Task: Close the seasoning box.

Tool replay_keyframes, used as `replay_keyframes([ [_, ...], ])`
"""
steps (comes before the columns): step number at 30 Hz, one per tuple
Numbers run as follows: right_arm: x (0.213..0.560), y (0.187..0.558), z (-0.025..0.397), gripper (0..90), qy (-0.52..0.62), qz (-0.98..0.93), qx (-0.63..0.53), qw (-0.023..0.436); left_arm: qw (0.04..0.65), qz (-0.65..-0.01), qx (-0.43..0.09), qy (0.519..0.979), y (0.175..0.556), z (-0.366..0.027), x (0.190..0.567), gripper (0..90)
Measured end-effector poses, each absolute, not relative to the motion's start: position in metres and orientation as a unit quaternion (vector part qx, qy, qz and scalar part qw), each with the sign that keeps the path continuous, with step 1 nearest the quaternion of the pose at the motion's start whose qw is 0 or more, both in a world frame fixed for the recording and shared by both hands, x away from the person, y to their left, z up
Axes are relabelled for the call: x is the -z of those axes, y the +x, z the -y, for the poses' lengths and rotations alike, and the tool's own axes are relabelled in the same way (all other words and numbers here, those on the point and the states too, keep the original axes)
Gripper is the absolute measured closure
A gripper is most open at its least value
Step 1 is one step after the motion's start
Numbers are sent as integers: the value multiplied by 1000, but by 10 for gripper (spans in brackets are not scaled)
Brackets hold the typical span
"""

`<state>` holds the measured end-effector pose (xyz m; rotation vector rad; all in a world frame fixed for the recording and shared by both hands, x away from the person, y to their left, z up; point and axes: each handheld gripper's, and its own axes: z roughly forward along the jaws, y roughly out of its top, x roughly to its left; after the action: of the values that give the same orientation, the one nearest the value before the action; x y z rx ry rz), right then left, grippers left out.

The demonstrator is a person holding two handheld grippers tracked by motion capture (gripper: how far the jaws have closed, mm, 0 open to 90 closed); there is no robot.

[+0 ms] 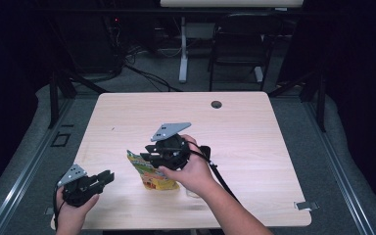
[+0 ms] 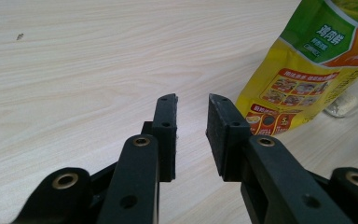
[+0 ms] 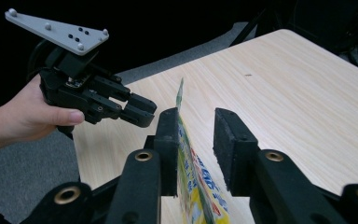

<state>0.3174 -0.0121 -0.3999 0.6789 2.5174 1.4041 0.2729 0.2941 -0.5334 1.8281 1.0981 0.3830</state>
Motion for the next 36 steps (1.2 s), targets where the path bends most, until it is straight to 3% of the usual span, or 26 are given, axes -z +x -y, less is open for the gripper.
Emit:
replay_keyframes([
  [24,412,328,-13,754,220,-875,-424,78,468,-447,-157,746,273,-294,534,735],
  [29,414,329,-17,808,216,-882,-410,82,468,-446,-157,746,273,-295,533,735],
  [36,413,330,-20,818,213,-888,-400,83,468,-446,-157,747,273,-294,534,735],
])
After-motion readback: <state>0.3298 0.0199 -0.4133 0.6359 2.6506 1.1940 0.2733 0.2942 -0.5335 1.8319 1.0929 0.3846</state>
